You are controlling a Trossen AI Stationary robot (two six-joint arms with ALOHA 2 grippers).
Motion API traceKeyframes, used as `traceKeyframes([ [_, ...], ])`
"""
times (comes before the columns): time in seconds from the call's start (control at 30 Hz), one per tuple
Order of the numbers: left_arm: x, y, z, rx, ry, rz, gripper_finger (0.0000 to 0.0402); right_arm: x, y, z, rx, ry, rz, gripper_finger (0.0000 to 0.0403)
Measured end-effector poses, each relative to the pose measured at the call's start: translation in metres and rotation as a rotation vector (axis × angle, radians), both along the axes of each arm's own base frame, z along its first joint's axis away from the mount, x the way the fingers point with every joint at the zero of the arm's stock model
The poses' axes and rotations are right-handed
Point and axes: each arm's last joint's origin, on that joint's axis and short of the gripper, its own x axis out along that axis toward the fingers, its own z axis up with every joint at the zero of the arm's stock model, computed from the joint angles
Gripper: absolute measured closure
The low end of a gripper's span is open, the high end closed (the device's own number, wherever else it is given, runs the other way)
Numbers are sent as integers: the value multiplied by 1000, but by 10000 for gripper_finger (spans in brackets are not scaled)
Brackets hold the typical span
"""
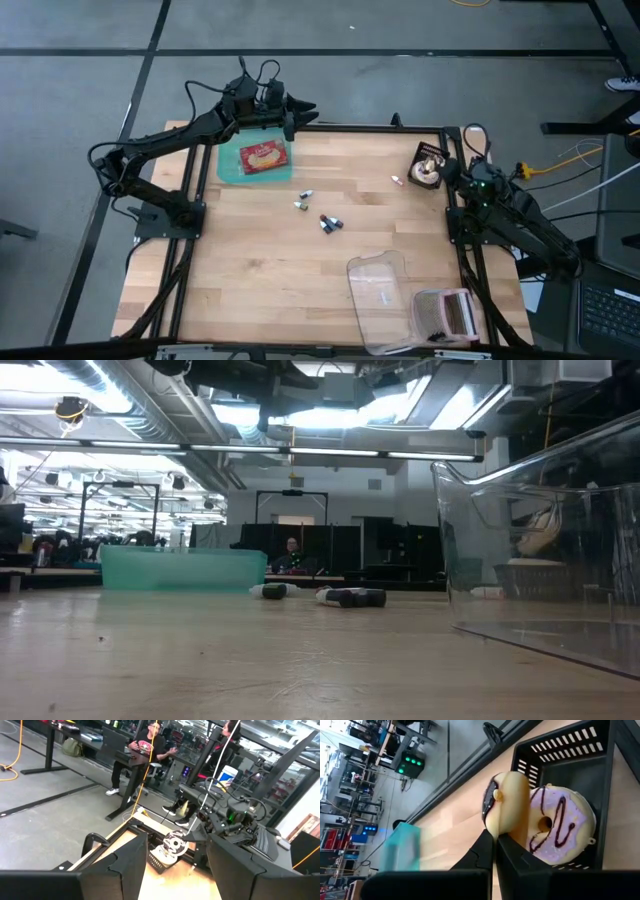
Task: Pick & Place Food Item
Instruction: Put the black donut into the black bin
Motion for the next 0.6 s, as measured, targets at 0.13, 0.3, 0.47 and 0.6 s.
traceKeyframes([
  [0.13, 0, 0, 0, 0, 0, 0, 204, 1, -1, 3, -21, -25, -6, 399],
  [0.3, 0, 0, 0, 0, 0, 0, 204, 3, -3, 10, -74, -80, -27, 399],
  [0.47, 0, 0, 0, 0, 0, 0, 204, 0, -2, 3, -15, -43, -68, 399],
  [0.6, 0, 0, 0, 0, 0, 0, 204, -1, -2, 2, -14, -35, -96, 399],
])
